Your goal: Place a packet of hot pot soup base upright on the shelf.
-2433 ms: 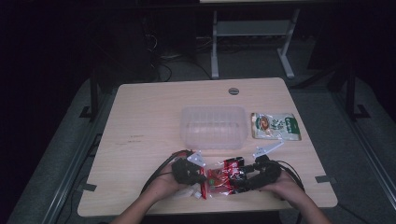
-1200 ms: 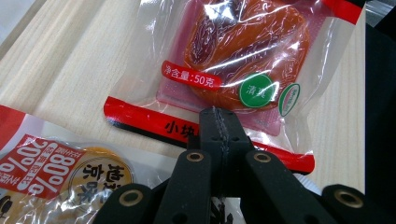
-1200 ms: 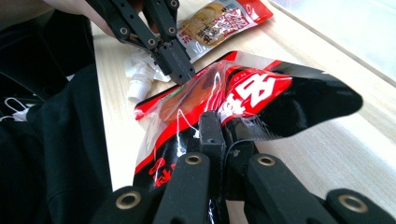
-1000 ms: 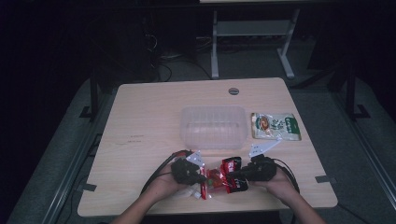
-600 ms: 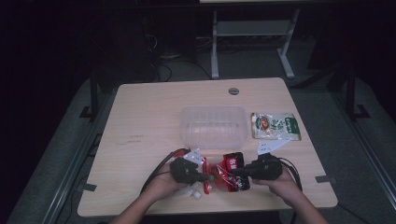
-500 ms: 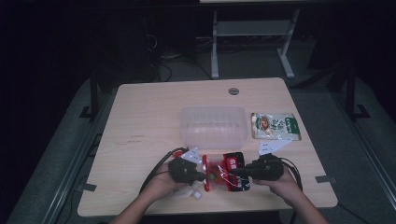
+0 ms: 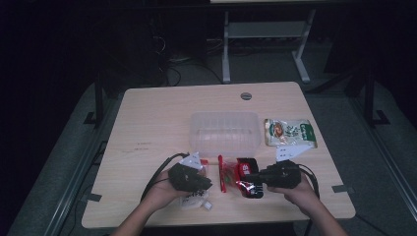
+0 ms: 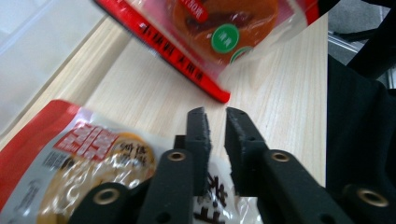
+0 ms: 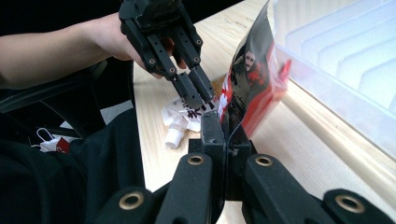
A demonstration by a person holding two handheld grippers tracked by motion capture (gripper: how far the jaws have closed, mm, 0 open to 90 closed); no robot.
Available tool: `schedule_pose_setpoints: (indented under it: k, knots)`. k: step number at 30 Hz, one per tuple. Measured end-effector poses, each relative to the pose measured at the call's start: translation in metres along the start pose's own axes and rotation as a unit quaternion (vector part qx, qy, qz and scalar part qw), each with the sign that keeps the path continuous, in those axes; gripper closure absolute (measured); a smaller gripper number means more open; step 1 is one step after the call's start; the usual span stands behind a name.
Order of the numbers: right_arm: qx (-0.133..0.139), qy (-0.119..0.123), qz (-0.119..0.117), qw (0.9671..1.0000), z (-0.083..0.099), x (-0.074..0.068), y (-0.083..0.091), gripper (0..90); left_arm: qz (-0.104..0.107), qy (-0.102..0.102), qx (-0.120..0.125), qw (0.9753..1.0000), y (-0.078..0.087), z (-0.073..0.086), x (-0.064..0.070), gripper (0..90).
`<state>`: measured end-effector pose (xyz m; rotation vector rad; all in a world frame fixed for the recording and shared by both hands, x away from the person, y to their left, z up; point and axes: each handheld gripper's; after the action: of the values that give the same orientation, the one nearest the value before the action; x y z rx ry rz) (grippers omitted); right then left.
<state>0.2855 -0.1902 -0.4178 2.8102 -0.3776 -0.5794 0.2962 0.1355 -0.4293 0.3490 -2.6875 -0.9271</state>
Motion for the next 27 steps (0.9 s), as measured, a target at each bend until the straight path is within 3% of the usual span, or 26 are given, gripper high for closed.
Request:
schedule_pose_setpoints:
  k: [8,12,19,21,27]
  knots:
    - [0.013,0.009,-0.003,0.9999,-0.01,-0.002,0.002,90.0,-0.016,0.021,0.001,0.9997,0.019,0.011,0.0,55.5]
    - [0.014,0.016,-0.001,0.9998,-0.015,-0.001,0.002,90.0,-0.035,0.025,0.003,0.9991,0.028,0.021,-0.002,44.6]
    - [0.019,0.022,0.007,0.9996,-0.024,0.002,0.003,90.0,-0.048,0.03,0.014,0.9983,0.039,0.032,-0.001,35.5]
    - [0.021,0.024,0.006,0.9995,-0.026,0.003,0.003,90.0,-0.054,0.041,0.019,0.9975,0.043,0.037,0.0,34.4]
    - [0.031,0.036,0.016,0.9987,-0.041,0.01,0.001,90.0,-0.07,0.034,0.015,0.9968,0.054,0.052,0.001,26.4]
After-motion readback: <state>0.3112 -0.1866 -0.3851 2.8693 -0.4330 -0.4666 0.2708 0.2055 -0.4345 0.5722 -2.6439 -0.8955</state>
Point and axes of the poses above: each handheld gripper's, and its own axes: y roughly backward along the jaws, z roughly out of its underside, x roughly to its right, and after that the axes turned 8 degrees about x, right-handed
